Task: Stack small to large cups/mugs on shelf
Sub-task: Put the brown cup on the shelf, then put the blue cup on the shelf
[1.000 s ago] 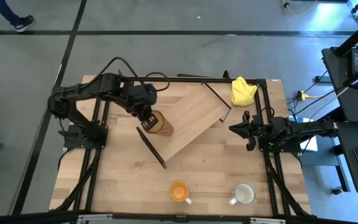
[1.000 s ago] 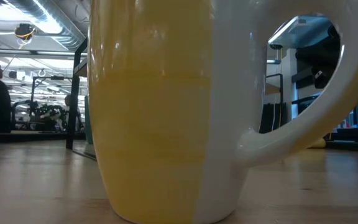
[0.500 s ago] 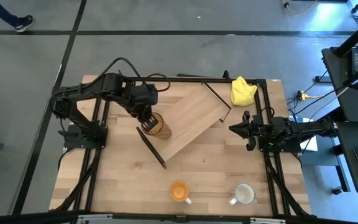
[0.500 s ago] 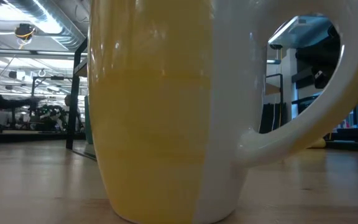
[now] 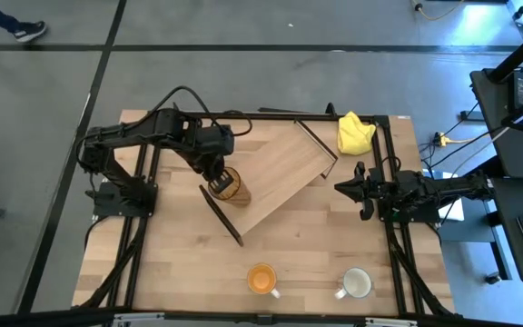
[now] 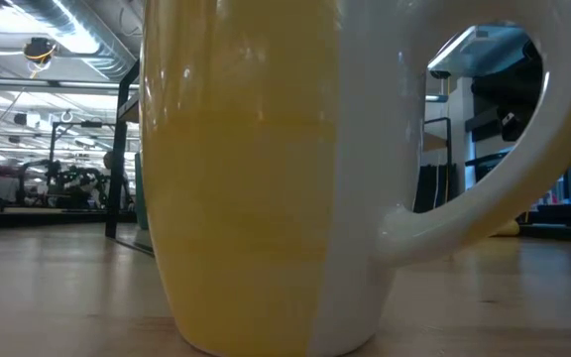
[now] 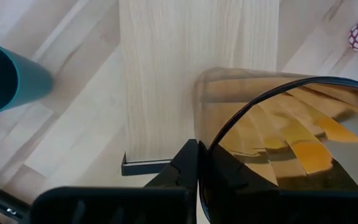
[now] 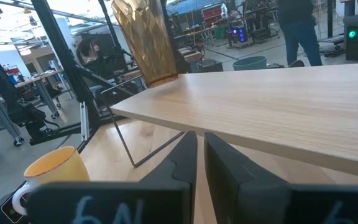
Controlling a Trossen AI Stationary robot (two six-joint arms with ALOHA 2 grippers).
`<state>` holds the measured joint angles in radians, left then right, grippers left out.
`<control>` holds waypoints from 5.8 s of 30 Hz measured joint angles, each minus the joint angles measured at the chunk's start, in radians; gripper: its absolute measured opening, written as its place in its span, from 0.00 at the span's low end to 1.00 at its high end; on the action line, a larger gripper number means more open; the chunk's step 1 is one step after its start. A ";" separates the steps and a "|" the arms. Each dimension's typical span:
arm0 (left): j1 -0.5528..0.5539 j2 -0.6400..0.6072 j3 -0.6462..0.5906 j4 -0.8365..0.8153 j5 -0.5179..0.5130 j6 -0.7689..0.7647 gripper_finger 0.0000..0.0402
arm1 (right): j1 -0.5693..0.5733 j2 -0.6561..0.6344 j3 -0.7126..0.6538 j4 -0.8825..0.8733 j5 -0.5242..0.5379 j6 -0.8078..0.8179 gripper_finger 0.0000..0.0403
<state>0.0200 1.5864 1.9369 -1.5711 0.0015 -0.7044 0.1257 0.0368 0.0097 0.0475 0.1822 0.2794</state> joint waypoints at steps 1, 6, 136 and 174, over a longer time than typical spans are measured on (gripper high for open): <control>0.000 0.000 0.000 0.000 0.001 0.000 0.02 | 0.000 0.000 0.000 0.000 0.000 0.000 0.08; 0.000 0.000 0.000 0.000 0.004 0.000 0.01 | 0.000 0.000 0.000 0.000 0.000 0.000 0.08; 0.585 -0.119 -0.242 0.155 0.028 0.234 0.12 | 0.000 0.001 0.000 0.000 0.000 0.000 0.08; 0.937 -0.100 -0.720 0.486 0.149 0.687 0.32 | 0.000 0.000 0.000 0.000 0.000 0.000 0.08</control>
<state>0.9573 1.4860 1.2167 -1.0851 0.1502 -0.0170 0.1254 0.0368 0.0097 0.0475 0.1822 0.2794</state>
